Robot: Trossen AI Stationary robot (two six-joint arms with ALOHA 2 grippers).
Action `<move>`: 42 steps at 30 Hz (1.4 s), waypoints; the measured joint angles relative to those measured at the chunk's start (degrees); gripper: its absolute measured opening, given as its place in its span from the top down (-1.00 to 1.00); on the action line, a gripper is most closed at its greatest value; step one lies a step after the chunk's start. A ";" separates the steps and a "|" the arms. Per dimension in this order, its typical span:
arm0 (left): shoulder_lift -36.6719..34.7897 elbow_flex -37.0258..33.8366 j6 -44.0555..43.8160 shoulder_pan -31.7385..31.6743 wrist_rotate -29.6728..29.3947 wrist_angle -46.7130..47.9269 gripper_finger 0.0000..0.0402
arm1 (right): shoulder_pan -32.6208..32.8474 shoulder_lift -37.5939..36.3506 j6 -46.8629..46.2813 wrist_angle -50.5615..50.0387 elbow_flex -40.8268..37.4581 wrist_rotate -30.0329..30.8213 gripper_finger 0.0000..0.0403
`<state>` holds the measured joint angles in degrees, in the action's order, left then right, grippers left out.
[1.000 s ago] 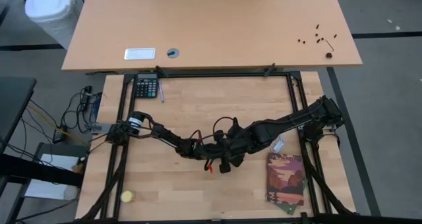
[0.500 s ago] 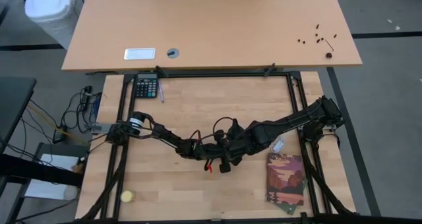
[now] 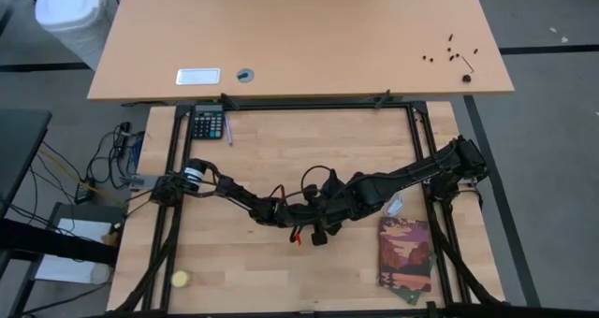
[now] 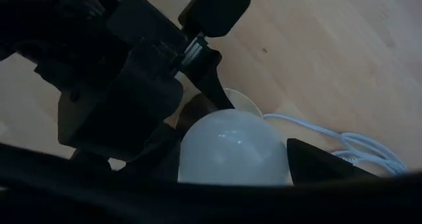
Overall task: Screw lightbulb
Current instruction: Remove the lightbulb from the lamp socket
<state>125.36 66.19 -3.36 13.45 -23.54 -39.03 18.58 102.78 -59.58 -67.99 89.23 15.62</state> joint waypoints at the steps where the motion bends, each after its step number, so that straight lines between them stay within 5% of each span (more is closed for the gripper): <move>1: 0.00 0.00 0.02 0.00 -0.01 0.01 0.05 | 0.14 0.02 0.82 0.27 -0.02 0.02 -0.37; 14: -0.07 0.14 0.45 0.22 0.88 0.62 0.05 | -0.34 0.34 9.74 1.98 -0.28 -5.35 -0.55; 25: -0.07 0.17 0.19 0.07 0.18 0.69 0.05 | -0.77 0.35 4.12 0.48 -0.28 -6.36 -0.87; 42: -0.11 0.15 0.00 0.07 0.25 0.82 0.05 | -1.69 0.33 1.52 5.86 -4.96 -5.84 -0.85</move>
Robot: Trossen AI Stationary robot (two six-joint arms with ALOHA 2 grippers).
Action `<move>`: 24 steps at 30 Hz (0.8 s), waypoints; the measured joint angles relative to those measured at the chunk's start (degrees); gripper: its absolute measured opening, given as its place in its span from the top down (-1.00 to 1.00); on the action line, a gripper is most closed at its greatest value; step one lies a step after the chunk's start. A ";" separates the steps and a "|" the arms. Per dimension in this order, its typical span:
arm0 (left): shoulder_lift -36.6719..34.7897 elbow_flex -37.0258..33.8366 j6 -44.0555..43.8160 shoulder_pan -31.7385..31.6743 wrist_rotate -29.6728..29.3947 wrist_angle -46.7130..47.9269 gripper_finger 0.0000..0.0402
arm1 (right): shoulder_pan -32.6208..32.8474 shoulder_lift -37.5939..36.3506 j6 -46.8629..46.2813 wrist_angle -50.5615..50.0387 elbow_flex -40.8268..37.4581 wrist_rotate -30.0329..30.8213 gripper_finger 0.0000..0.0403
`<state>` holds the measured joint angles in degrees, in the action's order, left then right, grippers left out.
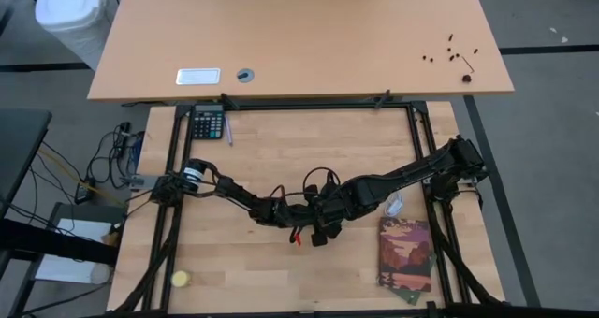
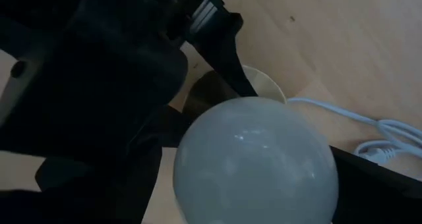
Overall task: Screw lightbulb
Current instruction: Remove the lightbulb from the lamp socket
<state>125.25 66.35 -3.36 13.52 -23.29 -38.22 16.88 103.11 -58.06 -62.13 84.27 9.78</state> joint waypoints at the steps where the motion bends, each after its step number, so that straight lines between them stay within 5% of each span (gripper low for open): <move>1: 0.00 0.00 -0.04 0.00 0.00 0.01 0.05 | -0.04 0.00 0.12 -0.06 0.00 -0.02 -0.85; 16: -0.02 0.00 0.11 0.02 0.00 0.11 0.05 | -0.20 0.00 3.75 -0.36 0.00 1.18 -0.34; 24: -0.02 0.00 0.02 0.00 0.23 0.11 0.05 | -0.20 -0.17 10.03 -0.49 -1.52 1.18 -0.51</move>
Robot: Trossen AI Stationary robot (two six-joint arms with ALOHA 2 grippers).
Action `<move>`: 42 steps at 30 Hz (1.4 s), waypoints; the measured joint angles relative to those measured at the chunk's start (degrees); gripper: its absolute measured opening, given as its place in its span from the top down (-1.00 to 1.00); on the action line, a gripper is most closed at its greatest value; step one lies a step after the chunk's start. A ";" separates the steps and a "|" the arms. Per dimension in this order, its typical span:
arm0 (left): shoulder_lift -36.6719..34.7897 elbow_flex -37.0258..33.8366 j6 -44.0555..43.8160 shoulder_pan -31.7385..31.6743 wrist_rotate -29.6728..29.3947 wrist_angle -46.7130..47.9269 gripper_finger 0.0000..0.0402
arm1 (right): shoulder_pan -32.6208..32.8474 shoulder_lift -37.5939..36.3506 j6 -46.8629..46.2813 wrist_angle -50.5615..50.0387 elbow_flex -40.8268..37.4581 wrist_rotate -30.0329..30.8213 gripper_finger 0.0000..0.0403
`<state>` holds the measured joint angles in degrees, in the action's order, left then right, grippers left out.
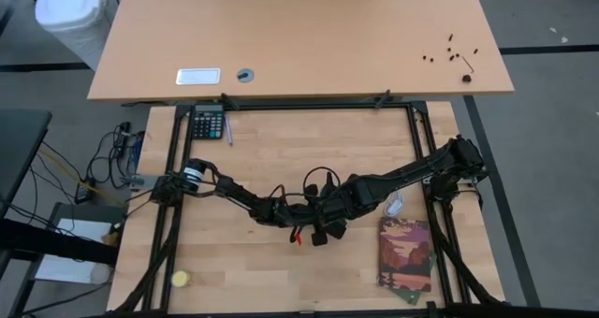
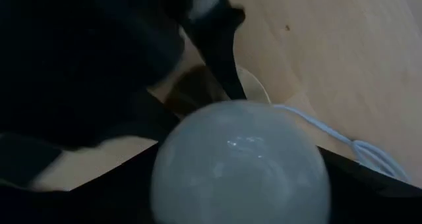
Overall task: Screw lightbulb
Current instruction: Remove the lightbulb from the lamp socket
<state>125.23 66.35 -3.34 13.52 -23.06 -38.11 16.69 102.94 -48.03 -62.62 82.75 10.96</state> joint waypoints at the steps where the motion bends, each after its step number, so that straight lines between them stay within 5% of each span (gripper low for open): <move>1: 0.00 0.00 0.00 0.00 0.03 0.00 0.05 | 0.00 0.03 1.30 -0.04 -0.47 -0.02 -0.53; 17: 0.00 -0.04 0.13 0.04 -0.06 0.00 0.05 | -0.04 0.04 19.01 3.14 -0.99 -0.45 -0.33; 36: -0.02 -0.04 1.87 0.06 1.85 0.17 0.05 | 0.09 0.04 80.71 2.48 -0.91 -1.18 -0.36; 42: -0.02 -0.02 1.69 0.02 2.27 0.17 0.05 | 0.07 0.04 85.42 1.25 -0.91 -0.51 -0.37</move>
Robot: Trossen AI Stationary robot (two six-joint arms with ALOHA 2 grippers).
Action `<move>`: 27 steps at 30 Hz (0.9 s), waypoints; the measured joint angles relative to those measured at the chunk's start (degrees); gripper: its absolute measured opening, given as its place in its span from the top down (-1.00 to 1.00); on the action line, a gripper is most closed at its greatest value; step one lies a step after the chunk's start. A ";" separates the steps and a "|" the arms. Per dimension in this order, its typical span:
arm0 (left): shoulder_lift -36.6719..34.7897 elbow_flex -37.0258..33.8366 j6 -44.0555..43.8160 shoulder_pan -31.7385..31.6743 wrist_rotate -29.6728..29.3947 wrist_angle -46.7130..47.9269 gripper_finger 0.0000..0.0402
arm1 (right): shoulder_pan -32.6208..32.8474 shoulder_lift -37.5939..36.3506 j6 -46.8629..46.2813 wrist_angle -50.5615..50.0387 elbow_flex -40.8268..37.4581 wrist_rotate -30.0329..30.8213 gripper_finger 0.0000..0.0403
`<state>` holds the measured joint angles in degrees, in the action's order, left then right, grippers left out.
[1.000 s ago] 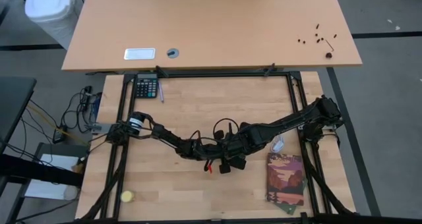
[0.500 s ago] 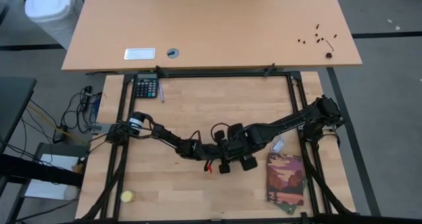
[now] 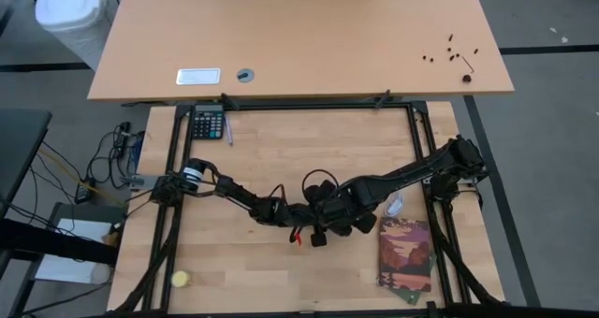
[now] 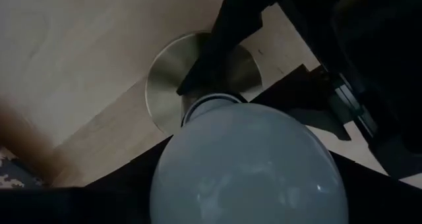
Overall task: Screw lightbulb
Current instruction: Remove the lightbulb from the lamp socket
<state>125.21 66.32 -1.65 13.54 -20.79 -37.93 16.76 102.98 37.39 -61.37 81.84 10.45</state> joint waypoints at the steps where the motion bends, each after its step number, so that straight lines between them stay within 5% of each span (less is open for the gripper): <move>1: 0.00 0.00 0.01 0.00 0.08 -0.01 0.05 | 0.02 0.00 -0.85 -0.14 0.00 0.10 -0.39; 19: 0.00 -0.02 -0.11 0.06 0.13 -0.15 0.05 | 0.19 -0.28 -44.42 -11.04 6.40 -6.07 -0.87; 27: 0.09 -0.04 -0.06 0.44 -0.18 -0.42 0.05 | 1.31 -1.14 -50.07 -11.72 6.00 -5.06 -0.91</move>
<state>125.29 66.28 -1.71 13.98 -20.97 -38.35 18.07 101.84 -12.69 -73.09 87.84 5.39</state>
